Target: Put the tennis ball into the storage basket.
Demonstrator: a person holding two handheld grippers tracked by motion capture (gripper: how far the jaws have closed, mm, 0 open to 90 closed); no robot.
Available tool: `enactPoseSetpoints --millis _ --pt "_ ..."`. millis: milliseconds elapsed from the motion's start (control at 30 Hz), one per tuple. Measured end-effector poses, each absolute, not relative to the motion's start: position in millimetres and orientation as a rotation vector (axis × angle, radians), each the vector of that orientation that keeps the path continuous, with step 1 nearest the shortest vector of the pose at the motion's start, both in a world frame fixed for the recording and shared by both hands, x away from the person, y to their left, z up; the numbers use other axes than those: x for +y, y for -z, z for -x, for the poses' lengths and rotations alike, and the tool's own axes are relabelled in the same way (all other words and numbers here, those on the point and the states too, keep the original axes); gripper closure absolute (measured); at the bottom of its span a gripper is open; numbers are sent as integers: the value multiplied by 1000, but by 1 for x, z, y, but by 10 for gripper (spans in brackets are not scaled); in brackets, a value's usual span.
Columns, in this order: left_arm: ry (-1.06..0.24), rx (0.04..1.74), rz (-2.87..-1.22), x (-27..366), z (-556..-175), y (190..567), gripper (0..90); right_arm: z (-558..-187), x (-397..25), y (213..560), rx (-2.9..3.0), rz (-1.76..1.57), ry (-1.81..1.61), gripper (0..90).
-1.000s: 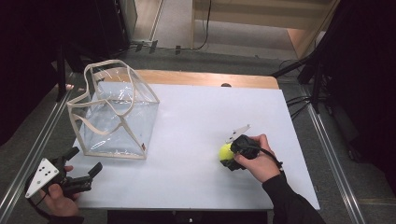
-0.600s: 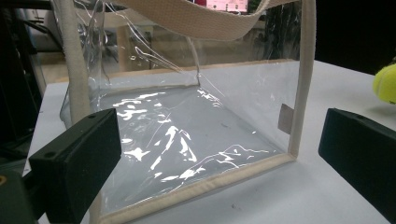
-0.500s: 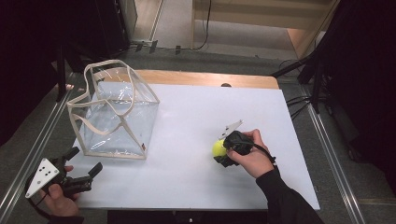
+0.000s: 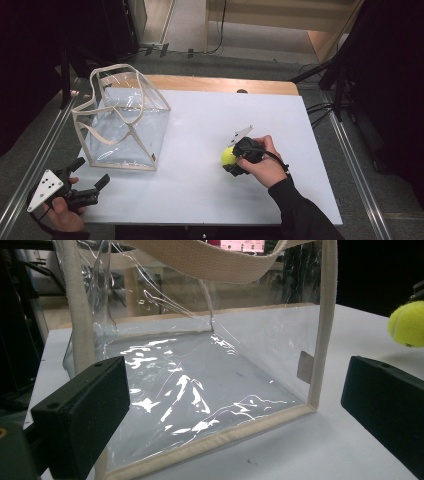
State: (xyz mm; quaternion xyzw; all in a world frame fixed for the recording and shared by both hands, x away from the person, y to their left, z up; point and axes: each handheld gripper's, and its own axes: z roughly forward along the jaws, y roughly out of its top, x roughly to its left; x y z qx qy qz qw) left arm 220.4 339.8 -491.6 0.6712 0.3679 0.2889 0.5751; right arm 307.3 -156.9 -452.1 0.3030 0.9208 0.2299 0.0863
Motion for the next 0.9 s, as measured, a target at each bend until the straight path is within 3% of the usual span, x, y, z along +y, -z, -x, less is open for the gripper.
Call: enactPoseSetpoints --millis 900 --pt "-669 860 -1560 340 -220 492 0 -333 -100 437 2807 -786 -716 241"
